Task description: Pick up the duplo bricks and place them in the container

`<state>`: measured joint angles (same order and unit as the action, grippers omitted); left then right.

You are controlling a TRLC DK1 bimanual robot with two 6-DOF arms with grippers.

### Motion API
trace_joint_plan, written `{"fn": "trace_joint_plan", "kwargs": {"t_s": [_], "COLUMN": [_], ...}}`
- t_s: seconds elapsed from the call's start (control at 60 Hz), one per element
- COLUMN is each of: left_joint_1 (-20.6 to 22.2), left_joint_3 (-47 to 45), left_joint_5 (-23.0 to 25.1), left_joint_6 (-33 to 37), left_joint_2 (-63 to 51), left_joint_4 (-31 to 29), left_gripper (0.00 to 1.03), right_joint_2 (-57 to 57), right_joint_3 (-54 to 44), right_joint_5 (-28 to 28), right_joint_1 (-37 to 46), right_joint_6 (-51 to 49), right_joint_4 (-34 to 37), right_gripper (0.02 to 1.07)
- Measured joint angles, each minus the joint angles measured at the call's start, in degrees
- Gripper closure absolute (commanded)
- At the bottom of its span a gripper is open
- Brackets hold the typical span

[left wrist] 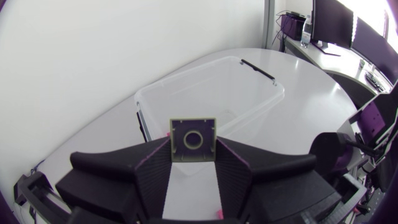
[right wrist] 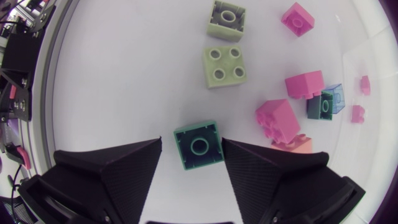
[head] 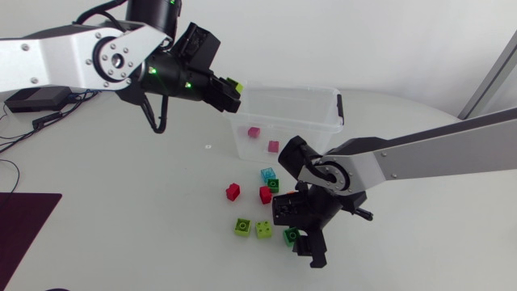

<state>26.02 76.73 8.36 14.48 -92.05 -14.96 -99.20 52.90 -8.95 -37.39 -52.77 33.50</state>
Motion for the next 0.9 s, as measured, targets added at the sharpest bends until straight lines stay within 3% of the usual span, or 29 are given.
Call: {"fn": "trace_joint_plan", "kwargs": {"t_s": [0.033, 0.267, 0.45, 0.483, 0.5, 0.517, 0.533, 0.567, 0.583, 0.633, 0.683, 0.9], "left_joint_1": [0.0, 0.5, 1.2, 1.2, 1.2, 1.2, 1.2, 1.2, 1.1, 1.1, 1.1, 0.2], "left_joint_3": [0.9, 7.7, 12.7, 14.0, 14.4, 14.8, 15.4, 16.5, 17.1, 18.4, 18.6, 15.8], "left_joint_5": [0.0, -0.1, -0.9, -1.4, -1.4, -1.7, -1.9, -2.5, -2.7, -3.0, -3.3, -3.8], "left_joint_6": [-0.1, -1.0, -1.8, -2.2, -2.3, -2.4, -2.5, -2.6, -2.7, -2.7, -2.7, -2.7], "left_joint_2": [-1.2, -10.0, -16.9, -18.6, -19.0, -19.6, -20.3, -21.5, -22.1, -23.6, -24.3, -20.7], "left_joint_4": [0.2, 2.3, 3.3, 3.6, 3.8, 3.8, 3.8, 3.9, 4.0, 4.2, 4.2, 2.7], "left_gripper": [0.75, 0.74, 0.70, 0.68, 0.59, 0.58, 0.48, 0.36, 0.24, 0.12, 0.06, 0.05], "right_joint_2": [0.0, 0.7, 7.4, 9.5, 10.1, 11.0, 11.6, 12.8, 13.3, 15.3, 16.8, 20.2], "right_joint_3": [0.0, -0.2, -0.9, -0.9, -0.9, -0.9, -0.9, -0.9, -0.9, -0.8, -0.4, 8.0], "right_joint_5": [0.0, -0.2, -0.9, -1.1, -1.1, -1.1, -1.2, -1.3, -1.3, -1.4, -1.6, -3.4], "right_joint_1": [0.0, 2.0, 3.3, 3.4, 3.4, 3.4, 3.5, 3.6, 3.6, 3.9, 4.4, 8.7], "right_joint_6": [0.0, 0.0, 0.0, 0.0, 0.0, 0.1, 0.1, 0.1, 0.1, 0.3, 0.4, 1.8], "right_joint_4": [-0.3, -0.9, 0.4, 1.3, 1.5, 1.8, 2.1, 2.8, 3.1, 4.3, 5.4, 7.5], "right_gripper": [0.85, 0.86, 0.87, 0.87, 0.87, 0.87, 0.87, 0.87, 0.87, 0.87, 0.87, 0.87]}}
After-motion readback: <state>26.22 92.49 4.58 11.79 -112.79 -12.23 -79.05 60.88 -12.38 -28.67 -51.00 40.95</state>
